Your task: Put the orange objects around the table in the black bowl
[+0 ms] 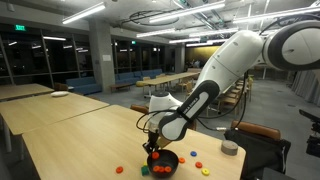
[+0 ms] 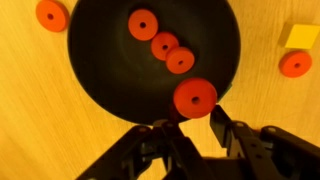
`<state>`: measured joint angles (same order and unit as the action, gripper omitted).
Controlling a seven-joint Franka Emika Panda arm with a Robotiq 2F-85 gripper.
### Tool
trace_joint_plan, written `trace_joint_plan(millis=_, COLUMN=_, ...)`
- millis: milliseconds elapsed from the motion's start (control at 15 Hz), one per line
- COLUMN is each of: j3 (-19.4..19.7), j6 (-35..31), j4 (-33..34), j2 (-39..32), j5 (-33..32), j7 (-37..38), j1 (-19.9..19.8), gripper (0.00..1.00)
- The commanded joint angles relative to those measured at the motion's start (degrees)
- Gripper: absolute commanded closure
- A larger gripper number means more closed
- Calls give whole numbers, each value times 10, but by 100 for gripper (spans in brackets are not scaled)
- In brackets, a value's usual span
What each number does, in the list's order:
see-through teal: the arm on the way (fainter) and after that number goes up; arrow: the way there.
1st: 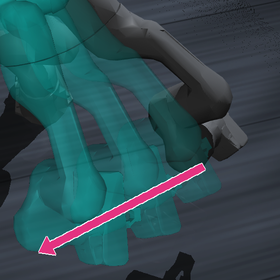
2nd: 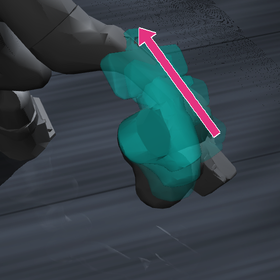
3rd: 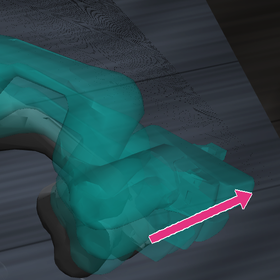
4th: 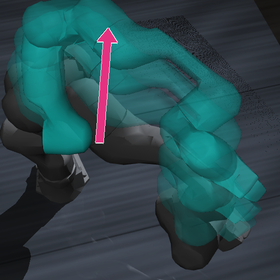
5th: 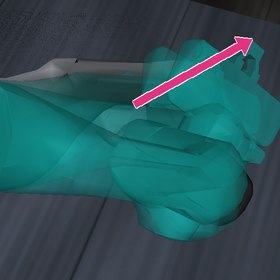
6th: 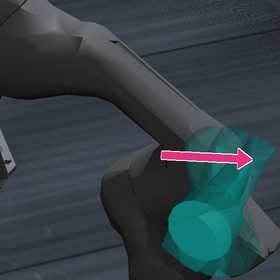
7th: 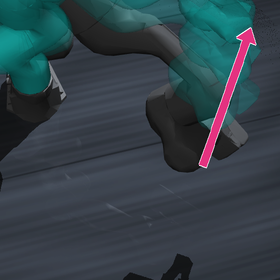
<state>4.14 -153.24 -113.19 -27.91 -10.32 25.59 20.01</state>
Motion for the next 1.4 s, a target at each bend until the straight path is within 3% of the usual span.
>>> trace_joint_plan(millis=0, j3=6, j6=4, j4=43, j2=-39, j5=-2, j7=-5, j1=-13, gripper=76)
trace_joint_plan(millis=133, j3=9, j6=8, j4=57, j2=-57, j5=0, j7=-4, j1=-17, gripper=72)
trace_joint_plan(millis=200, j3=12, j6=9, j4=61, j2=-64, j5=-1, j7=-1, j1=-16, gripper=37)
trace_joint_plan(millis=333, j3=19, j6=10, j4=69, j2=-78, j5=-3, j7=1, j1=-13, gripper=36)
trace_joint_plan(millis=667, j3=33, j6=10, j4=56, j2=-73, j5=-10, j7=10, j1=0, gripper=1)
trace_joint_plan(millis=1067, j3=37, j6=34, j4=-27, j2=49, j5=-36, j7=3, j1=19, gripper=0)
trace_joint_plan(millis=1333, j3=4, j6=97, j4=-94, j2=152, j5=-43, j7=-35, j1=-11, gripper=0)
